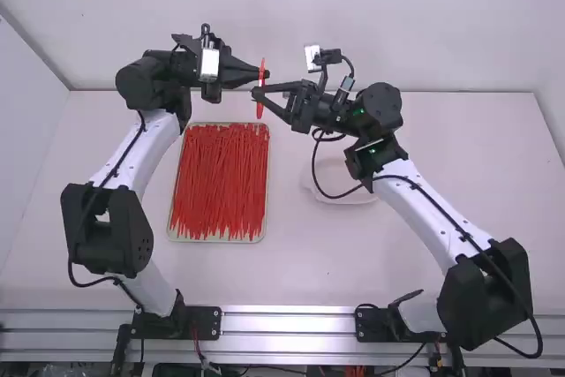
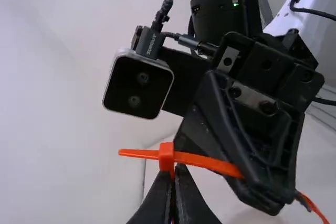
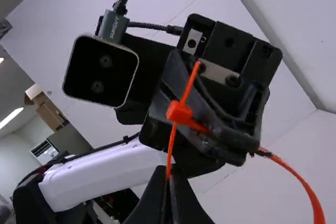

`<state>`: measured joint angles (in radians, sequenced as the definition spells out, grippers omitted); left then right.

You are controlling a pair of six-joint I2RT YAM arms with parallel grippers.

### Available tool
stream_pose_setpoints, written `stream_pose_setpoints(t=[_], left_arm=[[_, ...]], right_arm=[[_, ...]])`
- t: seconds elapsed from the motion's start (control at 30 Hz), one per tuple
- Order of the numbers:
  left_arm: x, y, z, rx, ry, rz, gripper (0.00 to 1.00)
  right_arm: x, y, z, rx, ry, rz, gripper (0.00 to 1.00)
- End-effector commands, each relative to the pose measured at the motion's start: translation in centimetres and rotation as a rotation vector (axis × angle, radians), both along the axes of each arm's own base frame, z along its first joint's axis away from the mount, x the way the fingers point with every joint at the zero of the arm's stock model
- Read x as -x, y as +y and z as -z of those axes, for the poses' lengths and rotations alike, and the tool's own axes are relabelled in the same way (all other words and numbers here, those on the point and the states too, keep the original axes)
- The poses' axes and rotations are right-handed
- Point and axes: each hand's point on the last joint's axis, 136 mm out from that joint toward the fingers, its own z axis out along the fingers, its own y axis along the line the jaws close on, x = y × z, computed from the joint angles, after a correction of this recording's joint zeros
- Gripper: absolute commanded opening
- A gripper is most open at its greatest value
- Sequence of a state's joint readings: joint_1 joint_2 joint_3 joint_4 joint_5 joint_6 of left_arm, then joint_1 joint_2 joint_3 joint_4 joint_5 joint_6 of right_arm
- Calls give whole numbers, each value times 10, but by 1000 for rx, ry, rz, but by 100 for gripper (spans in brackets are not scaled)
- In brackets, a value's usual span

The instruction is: Fasten the cable tie

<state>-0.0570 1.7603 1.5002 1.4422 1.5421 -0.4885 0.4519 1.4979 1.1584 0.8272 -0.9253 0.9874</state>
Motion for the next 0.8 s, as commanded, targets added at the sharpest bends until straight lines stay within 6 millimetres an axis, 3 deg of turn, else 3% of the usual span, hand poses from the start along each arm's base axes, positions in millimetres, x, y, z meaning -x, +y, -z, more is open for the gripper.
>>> stream_pose_setpoints(t=[0.0, 0.17, 0.33, 0.77], left_arm=[[7, -4, 5, -18, -16, 22, 2], [8, -4, 5, -19, -25, 24, 1], [23, -15, 7, -9, -145, 56, 1], [25, -20, 19, -6, -180, 69, 1]], right_arm=[[-5, -5, -10, -24, 29, 13, 0], [-9, -8, -10, -32, 66, 19, 0], [-10, -11, -17, -59, 72, 25, 0], [-21, -29, -24, -93, 103, 56, 0]])
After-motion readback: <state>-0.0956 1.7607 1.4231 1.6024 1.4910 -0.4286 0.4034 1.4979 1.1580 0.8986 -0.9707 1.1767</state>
